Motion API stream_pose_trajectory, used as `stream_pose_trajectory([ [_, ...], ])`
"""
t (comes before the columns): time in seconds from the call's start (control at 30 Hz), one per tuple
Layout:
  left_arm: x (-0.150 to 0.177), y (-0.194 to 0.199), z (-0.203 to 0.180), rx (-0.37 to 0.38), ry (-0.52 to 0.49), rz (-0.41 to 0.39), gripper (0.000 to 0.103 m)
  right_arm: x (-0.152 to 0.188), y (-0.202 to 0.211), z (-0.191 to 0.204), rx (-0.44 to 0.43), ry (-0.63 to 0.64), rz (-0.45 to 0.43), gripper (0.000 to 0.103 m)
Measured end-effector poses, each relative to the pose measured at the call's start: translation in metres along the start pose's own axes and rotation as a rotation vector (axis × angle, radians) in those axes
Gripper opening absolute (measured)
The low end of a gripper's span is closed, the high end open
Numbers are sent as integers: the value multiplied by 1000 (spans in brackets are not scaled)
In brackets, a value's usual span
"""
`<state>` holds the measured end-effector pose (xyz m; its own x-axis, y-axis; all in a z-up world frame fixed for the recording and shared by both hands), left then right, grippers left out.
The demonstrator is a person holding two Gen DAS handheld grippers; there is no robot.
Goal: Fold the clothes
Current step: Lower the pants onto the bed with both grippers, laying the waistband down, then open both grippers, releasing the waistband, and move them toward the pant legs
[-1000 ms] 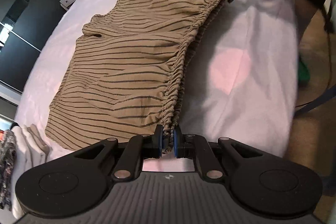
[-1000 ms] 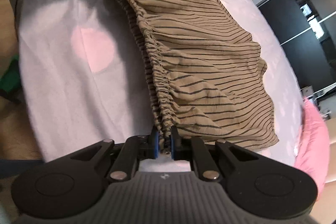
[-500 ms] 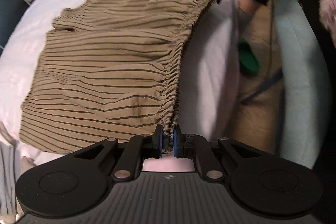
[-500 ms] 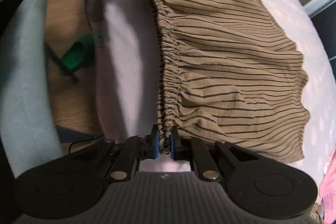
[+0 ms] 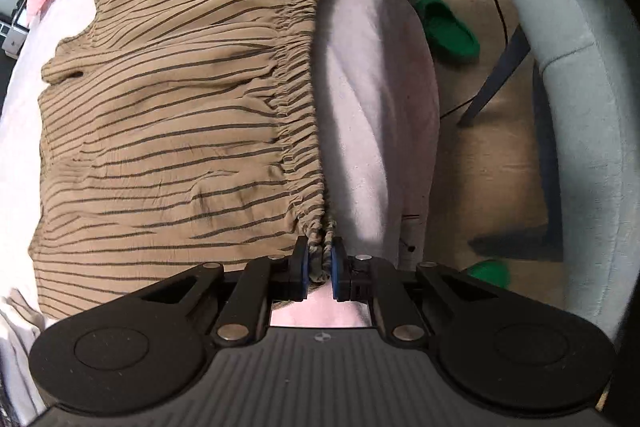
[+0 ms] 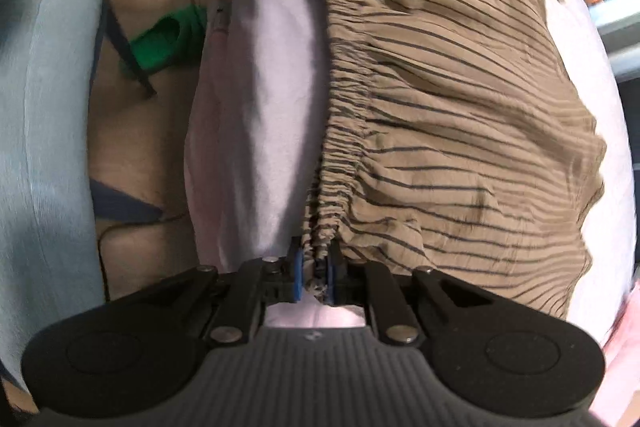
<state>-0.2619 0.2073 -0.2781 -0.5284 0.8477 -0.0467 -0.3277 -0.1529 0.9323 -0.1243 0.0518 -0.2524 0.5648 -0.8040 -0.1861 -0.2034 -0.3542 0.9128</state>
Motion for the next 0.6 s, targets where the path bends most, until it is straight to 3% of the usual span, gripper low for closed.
stream_pose_trajectory([
  [0.1,1,0,7,25,68,-10,12,-1,1,-6,-9,-34,-5,19],
  [0.17,2,6,11,61,139,-30,20,2,8,-9,-36,-76,-8,38],
  [0.3,6,24,23,104,276,-93,30,-1,22,-22,-27,-126,-53,46],
  [0.4,10,40,38,103,352,-152,44,-7,36,-36,-23,-181,-108,53],
  [0.6,15,71,65,102,548,-269,49,-18,72,-44,-62,-329,-229,59],
])
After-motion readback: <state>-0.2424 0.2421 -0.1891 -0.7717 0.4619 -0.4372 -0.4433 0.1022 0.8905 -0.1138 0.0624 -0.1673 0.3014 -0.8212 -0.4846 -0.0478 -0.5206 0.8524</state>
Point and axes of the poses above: each gripper's, at about its wrist camera, not at the fingertips, and y roughly against the way its jaws point, z to its left, x to its underside, the point moved 10 cm from there along -y, roughly the way its jaws point, and after that the axes turned 12 degrees about -y, right-handed, at the moved point
